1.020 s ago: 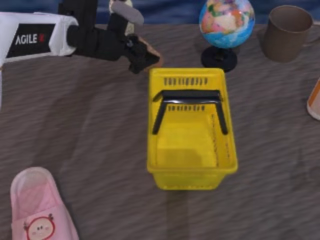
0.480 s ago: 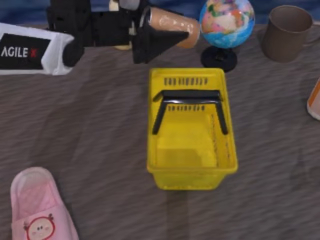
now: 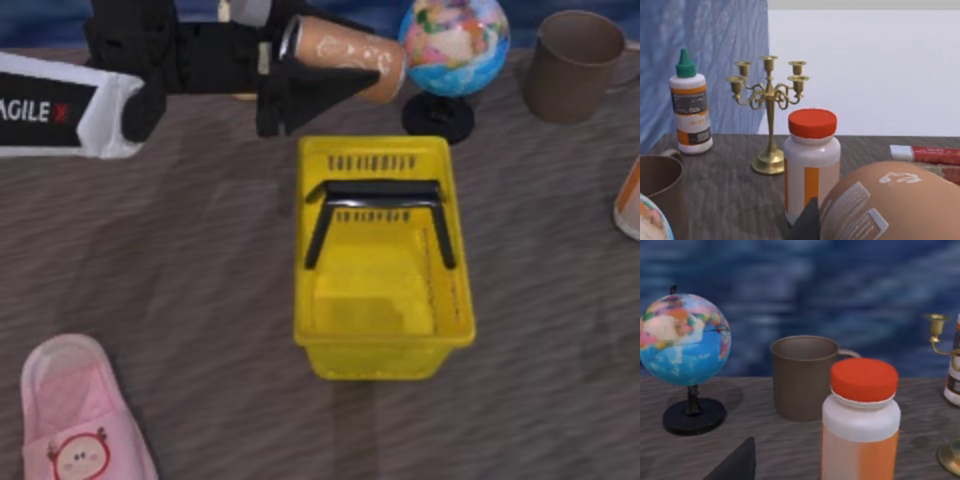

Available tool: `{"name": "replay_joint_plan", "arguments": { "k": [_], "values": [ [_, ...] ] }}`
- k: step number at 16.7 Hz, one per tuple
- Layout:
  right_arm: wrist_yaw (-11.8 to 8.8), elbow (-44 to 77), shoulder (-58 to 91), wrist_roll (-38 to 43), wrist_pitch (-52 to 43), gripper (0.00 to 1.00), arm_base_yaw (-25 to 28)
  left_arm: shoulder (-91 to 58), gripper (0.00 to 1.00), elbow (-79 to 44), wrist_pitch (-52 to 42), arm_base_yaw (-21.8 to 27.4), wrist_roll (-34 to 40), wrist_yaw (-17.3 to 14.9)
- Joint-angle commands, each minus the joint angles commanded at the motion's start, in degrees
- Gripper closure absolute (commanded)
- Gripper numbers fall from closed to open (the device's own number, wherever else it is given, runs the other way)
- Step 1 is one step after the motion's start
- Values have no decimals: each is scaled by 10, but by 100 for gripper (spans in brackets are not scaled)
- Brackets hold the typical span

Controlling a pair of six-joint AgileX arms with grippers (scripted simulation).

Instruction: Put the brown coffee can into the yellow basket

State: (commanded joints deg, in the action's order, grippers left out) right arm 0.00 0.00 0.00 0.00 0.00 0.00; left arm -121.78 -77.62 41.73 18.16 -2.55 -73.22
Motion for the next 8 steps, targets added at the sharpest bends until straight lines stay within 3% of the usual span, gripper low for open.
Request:
{"name": "replay_joint_plan", "arguments": {
  "k": [4, 8],
  "values": [
    [0, 0, 0, 0, 0, 0, 0, -24, 100, 2, 22, -4, -1, -1],
    [0, 0, 0, 0, 0, 0, 0, -96, 100, 21, 127, -11, 1, -1]
  ]
}}
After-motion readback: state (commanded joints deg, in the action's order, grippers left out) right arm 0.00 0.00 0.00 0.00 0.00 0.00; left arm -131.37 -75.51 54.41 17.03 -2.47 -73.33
